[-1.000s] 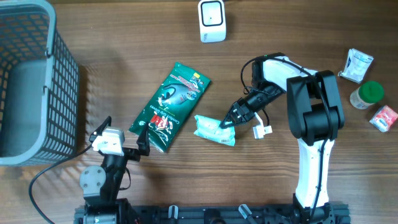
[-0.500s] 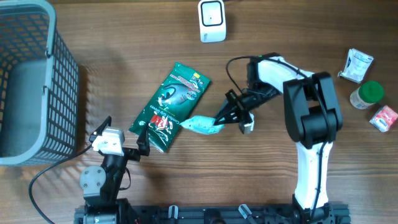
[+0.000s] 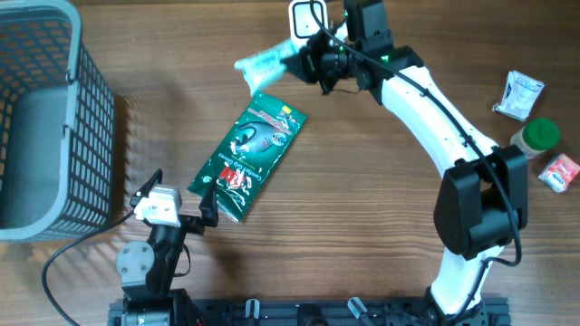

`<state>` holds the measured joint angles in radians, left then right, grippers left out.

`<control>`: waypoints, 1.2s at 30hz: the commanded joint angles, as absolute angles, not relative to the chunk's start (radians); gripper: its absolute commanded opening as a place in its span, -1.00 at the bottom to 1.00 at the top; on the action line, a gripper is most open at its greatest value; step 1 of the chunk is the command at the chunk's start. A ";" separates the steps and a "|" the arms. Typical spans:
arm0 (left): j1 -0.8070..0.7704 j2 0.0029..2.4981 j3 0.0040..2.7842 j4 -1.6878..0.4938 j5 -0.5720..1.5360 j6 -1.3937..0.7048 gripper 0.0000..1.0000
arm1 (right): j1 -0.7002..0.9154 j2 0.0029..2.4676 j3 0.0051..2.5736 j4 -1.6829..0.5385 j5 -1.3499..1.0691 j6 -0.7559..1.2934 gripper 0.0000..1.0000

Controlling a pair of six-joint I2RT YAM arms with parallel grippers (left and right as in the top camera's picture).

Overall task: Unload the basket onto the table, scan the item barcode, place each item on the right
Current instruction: 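Lift the teal packet up to the white scanner, then carry the teal packet to the right edge and release it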

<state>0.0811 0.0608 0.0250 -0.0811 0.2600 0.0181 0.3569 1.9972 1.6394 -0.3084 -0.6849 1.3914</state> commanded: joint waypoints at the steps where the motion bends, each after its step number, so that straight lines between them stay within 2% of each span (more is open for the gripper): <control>1: 0.087 0.056 0.020 -0.080 0.262 0.019 1.00 | 0.358 2.039 1.655 -0.219 -0.530 1.532 -0.91; 6: 0.087 0.056 0.020 -0.080 0.262 0.019 1.00 | 0.326 2.207 1.655 0.157 -0.524 1.691 -0.91; 10: 0.087 0.056 0.020 -0.080 0.262 0.019 1.00 | 0.287 2.300 1.655 0.211 -0.451 1.745 -0.91; 16: 0.087 0.056 0.020 -0.080 0.262 0.019 1.00 | 0.249 2.317 1.655 0.324 -0.475 1.683 -0.90; 18: 0.087 0.056 0.020 -0.080 0.262 0.019 1.00 | 0.243 2.313 1.655 0.373 -0.547 1.588 -0.90; 19: 0.087 0.056 0.020 -0.080 0.262 0.019 1.00 | 0.241 2.289 1.655 0.361 -0.575 1.467 -0.91; 22: 0.087 0.056 0.020 -0.080 0.262 0.019 1.00 | 0.233 2.176 1.655 0.171 -0.513 1.296 -0.91; 27: 0.087 0.056 0.020 -0.080 0.262 0.019 1.00 | 0.180 1.847 1.655 -0.469 -0.153 1.133 -0.91; 33: 0.087 0.056 0.020 -0.080 0.262 0.019 1.00 | 0.038 1.661 1.655 -1.141 0.336 1.099 -0.91; 36: 0.087 0.056 0.020 -0.080 0.262 0.019 1.00 | -0.070 1.665 1.576 -1.279 0.500 1.088 -0.91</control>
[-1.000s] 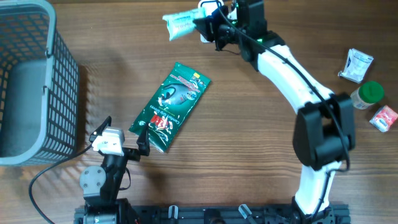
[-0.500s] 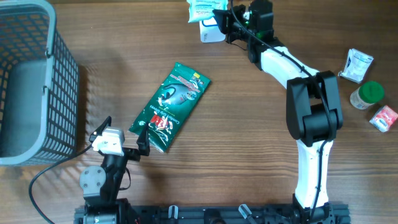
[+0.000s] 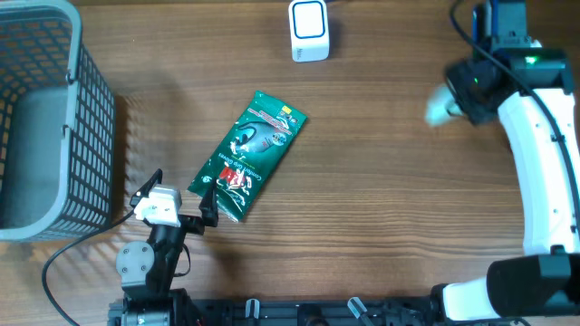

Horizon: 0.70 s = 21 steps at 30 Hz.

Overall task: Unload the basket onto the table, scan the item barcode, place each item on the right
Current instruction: 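Carry the teal packet to the right edge and release it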

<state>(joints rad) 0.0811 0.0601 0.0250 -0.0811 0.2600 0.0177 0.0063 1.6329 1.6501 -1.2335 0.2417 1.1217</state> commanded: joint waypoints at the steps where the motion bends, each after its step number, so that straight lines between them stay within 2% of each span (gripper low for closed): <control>1: 0.087 0.056 0.020 -0.080 0.262 0.019 1.00 | -0.124 1.665 1.515 -1.272 0.546 1.058 -0.91; 5: 0.087 0.056 0.020 -0.080 0.262 0.019 1.00 | -0.301 1.667 1.301 -1.081 0.641 0.981 -0.91; 8: 0.087 0.056 0.020 -0.080 0.262 0.019 1.00 | -0.465 1.684 1.164 -0.764 0.363 0.778 -0.91; 9: 0.087 0.056 0.020 -0.080 0.262 0.019 1.00 | -0.483 1.691 1.157 -0.731 0.323 0.747 -0.70; 10: 0.087 0.056 0.020 -0.080 0.262 0.019 1.00 | -0.513 1.694 1.161 -0.694 0.249 0.691 0.75; 11: 0.087 0.056 0.020 -0.080 0.262 0.019 1.00 | -0.527 1.688 1.182 -0.697 0.191 0.662 0.99; 15: 0.087 0.056 0.020 -0.080 0.262 0.019 1.00 | -0.497 1.602 1.396 -0.856 -0.285 0.576 0.99; 17: 0.087 0.056 0.020 -0.080 0.262 0.019 1.00 | -0.434 1.550 1.406 -0.908 -0.550 0.580 1.00; 20: 0.087 0.056 0.020 -0.080 0.262 0.019 1.00 | -0.264 1.552 1.392 -0.989 -0.596 0.647 0.99; 21: 0.087 0.056 0.020 -0.080 0.262 0.019 1.00 | -0.164 1.562 1.371 -0.990 -0.595 0.692 0.99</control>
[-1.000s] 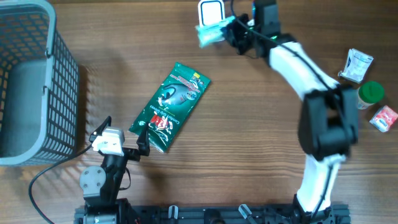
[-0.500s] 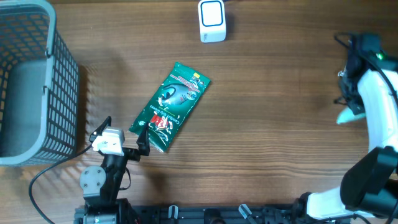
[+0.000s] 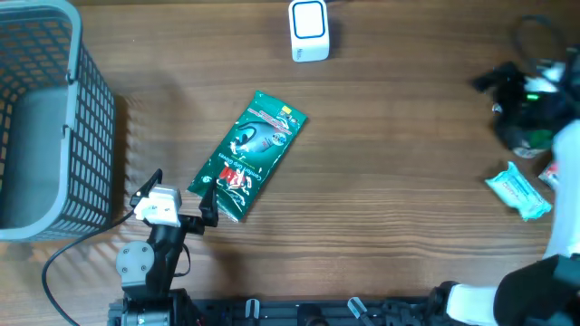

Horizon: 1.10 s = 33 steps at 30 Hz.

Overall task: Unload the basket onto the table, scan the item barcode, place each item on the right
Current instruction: 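Carry the teal packet to the right edge and release it, then grasp the green Comfort Grip Gloves bag with the right gripper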

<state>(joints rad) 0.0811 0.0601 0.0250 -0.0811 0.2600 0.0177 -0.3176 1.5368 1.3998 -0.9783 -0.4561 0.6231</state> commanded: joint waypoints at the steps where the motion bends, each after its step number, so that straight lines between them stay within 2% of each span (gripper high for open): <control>1: 0.087 0.056 0.020 -0.080 0.262 0.019 1.00 | -0.067 1.574 1.349 -0.975 -0.583 0.768 1.00; 4: 0.087 0.056 0.020 -0.080 0.262 0.019 1.00 | 0.224 1.657 1.317 -0.829 -0.535 1.027 0.99; 9: 0.087 0.056 0.020 -0.080 0.262 0.019 1.00 | 0.502 1.869 1.317 -0.717 -0.498 1.325 1.00; 13: 0.087 0.056 0.020 -0.080 0.262 0.019 1.00 | 0.610 2.019 1.317 -0.614 -0.476 1.336 1.00; 18: 0.087 0.056 0.020 -0.080 0.262 0.019 1.00 | 0.669 2.098 1.316 -0.550 -0.363 1.380 0.99; 21: 0.087 0.056 0.020 -0.080 0.262 0.019 1.00 | 0.682 2.167 1.315 -0.496 -0.376 1.380 0.99; 24: 0.087 0.056 0.020 -0.080 0.262 0.019 1.00 | 0.704 2.291 1.315 -0.328 -0.443 1.391 0.99; 25: 0.087 0.056 0.020 -0.080 0.262 0.019 1.00 | 0.710 2.330 1.315 -0.280 -0.442 1.406 0.88; 26: 0.087 0.056 0.020 -0.080 0.262 0.019 1.00 | 0.710 2.345 1.315 -0.277 -0.443 1.421 0.60; 27: 0.087 0.056 0.020 -0.080 0.262 0.019 1.00 | 0.709 2.350 1.315 -0.274 -0.447 1.421 0.08; 28: 0.087 0.056 0.020 -0.080 0.262 0.019 1.00 | 0.706 2.350 1.315 -0.276 -0.442 1.421 -0.71; 29: 0.087 0.056 0.020 -0.080 0.262 0.019 1.00 | 0.701 2.347 1.316 -0.276 -0.430 1.421 -0.91; 33: 0.087 0.056 0.020 -0.080 0.262 0.019 1.00 | 0.637 2.297 1.316 -0.310 -0.358 1.367 -0.91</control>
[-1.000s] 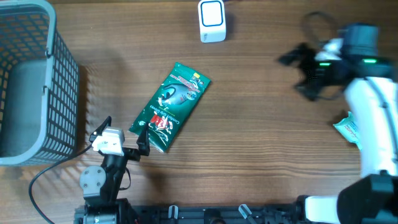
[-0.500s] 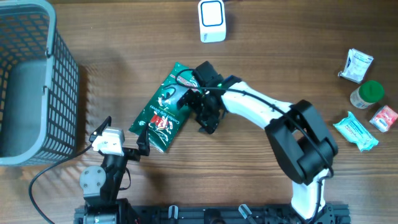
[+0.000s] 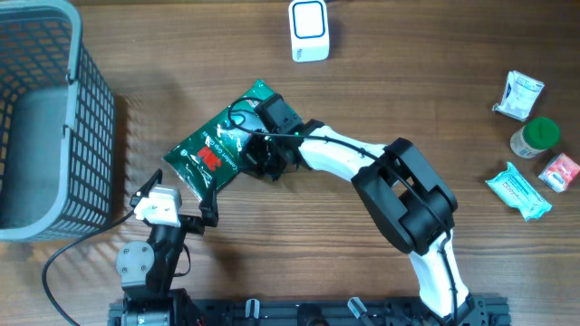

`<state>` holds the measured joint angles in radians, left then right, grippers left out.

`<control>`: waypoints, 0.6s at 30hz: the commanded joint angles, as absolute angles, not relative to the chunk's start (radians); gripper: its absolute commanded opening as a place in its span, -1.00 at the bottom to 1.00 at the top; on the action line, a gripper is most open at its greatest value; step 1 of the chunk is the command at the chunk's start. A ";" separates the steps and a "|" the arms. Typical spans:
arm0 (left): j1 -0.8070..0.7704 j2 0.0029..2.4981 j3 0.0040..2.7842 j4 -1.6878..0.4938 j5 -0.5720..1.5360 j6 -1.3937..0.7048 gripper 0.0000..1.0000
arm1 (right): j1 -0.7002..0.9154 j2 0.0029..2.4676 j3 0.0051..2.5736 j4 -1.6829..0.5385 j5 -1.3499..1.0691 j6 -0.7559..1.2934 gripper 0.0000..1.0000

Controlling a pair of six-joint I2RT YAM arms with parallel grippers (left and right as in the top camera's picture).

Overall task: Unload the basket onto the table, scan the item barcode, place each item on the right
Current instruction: 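Grasp the green Comfort Grip Gloves bag with the right gripper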

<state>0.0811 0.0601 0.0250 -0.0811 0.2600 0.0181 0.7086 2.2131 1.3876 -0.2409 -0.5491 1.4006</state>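
A green snack packet (image 3: pixel 207 150) lies slanted on the wooden table, left of centre. My right gripper (image 3: pixel 256 154) sits low over its right end and looks shut on that edge; the fingertips are hidden under the wrist. The white barcode scanner (image 3: pixel 309 31) stands at the far edge, above and to the right of the packet. My left gripper (image 3: pixel 179 193) rests open at the near left edge, just below the packet's lower corner, holding nothing.
A grey mesh basket (image 3: pixel 91 100) fills the far left. At the right edge lie a teal wipes pack (image 3: pixel 518 191), a white sachet (image 3: pixel 520 94), a green-lidded jar (image 3: pixel 536 136) and a red packet (image 3: pixel 559 171).
My right arm has gone from the right edge by the jar to the green packet. The packet now lies further up and left, turned more crosswise. The left arm is unchanged.
My right gripper first held the teal pack beside the scanner, then held it over the right side of the table. At the last earlier moment the pack lay among the items at the right, let go. Now the gripper is on the shifted green packet.
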 commanded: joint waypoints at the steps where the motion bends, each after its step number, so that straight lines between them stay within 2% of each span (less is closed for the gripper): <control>1: 0.087 0.056 0.020 -0.080 0.262 0.019 1.00 | 0.607 2.241 1.316 -0.373 -0.332 1.330 -0.91; 7: 0.087 0.056 0.020 -0.080 0.262 0.019 1.00 | 0.583 1.821 1.316 -0.901 0.059 1.214 -0.91; 11: 0.087 0.056 0.020 -0.080 0.262 0.019 1.00 | 0.597 1.687 1.316 -0.910 0.043 1.065 -0.91; 18: 0.087 0.056 0.020 -0.080 0.262 0.019 1.00 | 0.597 1.675 1.316 -0.970 0.009 1.129 -0.91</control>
<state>0.0811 0.0601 0.0250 -0.0811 0.2600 0.0181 0.5976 1.6741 1.3113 -0.9432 -0.0021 1.0981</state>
